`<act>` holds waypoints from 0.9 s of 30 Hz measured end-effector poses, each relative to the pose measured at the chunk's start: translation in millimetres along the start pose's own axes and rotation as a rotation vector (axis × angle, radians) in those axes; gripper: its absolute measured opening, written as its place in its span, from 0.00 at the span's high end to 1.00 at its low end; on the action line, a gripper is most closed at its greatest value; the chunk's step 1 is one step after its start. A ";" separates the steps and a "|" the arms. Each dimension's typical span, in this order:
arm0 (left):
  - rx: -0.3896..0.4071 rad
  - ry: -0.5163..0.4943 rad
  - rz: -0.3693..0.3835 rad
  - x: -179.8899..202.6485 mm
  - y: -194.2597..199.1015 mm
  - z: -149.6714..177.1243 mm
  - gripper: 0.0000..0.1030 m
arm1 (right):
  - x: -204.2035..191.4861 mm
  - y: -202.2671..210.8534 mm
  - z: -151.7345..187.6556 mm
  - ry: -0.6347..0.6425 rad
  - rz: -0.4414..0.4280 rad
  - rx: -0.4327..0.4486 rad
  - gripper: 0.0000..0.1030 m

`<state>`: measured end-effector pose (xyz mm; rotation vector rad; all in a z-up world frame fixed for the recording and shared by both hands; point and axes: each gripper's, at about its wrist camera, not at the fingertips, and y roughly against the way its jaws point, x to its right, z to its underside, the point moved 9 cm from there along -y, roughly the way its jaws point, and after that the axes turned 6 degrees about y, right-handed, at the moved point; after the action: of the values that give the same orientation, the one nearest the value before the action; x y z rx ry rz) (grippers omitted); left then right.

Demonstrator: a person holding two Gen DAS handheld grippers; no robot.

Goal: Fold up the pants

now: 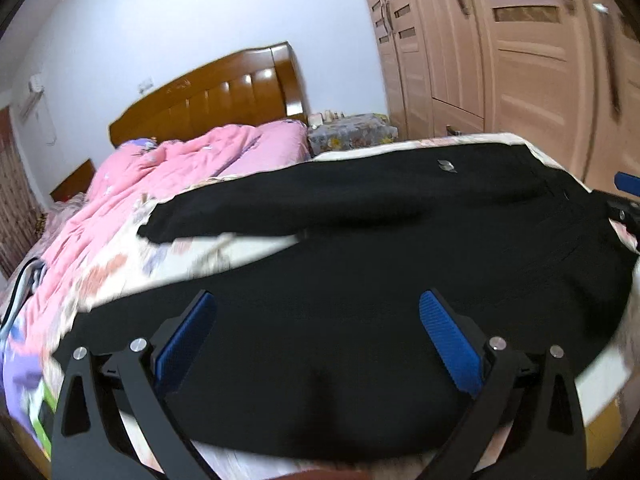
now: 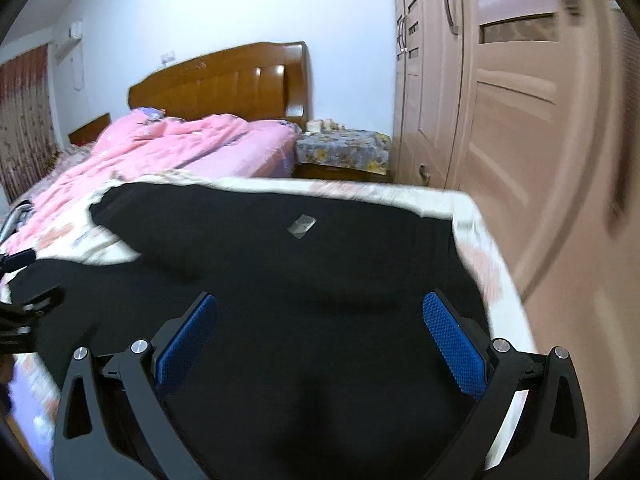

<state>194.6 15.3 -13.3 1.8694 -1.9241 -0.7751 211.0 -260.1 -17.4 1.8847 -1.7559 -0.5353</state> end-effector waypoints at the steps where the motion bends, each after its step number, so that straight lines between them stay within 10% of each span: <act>1: -0.027 -0.003 0.031 -2.1 -13.6 -13.1 0.01 | 10.0 -19.7 -13.0 0.006 -0.002 -0.016 0.04; 8: -0.192 0.077 0.307 -15.4 -150.3 -106.2 0.02 | 55.6 -190.1 -65.7 0.090 -0.209 -0.240 0.04; 17: -0.515 0.274 0.572 -6.3 -287.3 -146.4 0.02 | 71.2 -270.6 -53.0 0.166 -0.345 -0.379 0.09; 19: -0.540 0.310 0.592 -6.9 -306.0 -153.4 0.02 | 66.8 -264.7 -50.5 0.192 -0.376 -0.360 0.18; 21: -0.565 0.350 0.632 -6.2 -318.5 -159.1 0.02 | 60.6 -251.7 -48.4 0.188 -0.426 -0.351 0.69; 23: -0.582 0.384 0.665 -6.5 -326.7 -164.2 0.02 | 59.4 -239.2 -48.9 0.238 -0.384 -0.320 0.87; 27: -0.612 0.485 0.732 -5.1 -336.4 -170.8 0.02 | 53.7 -200.8 -57.3 0.306 -0.286 -0.196 0.90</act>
<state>565.8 2.4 -79.5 0.7970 -1.6126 -0.5120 409.9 -300.3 -90.3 1.9669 -1.2056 -0.4717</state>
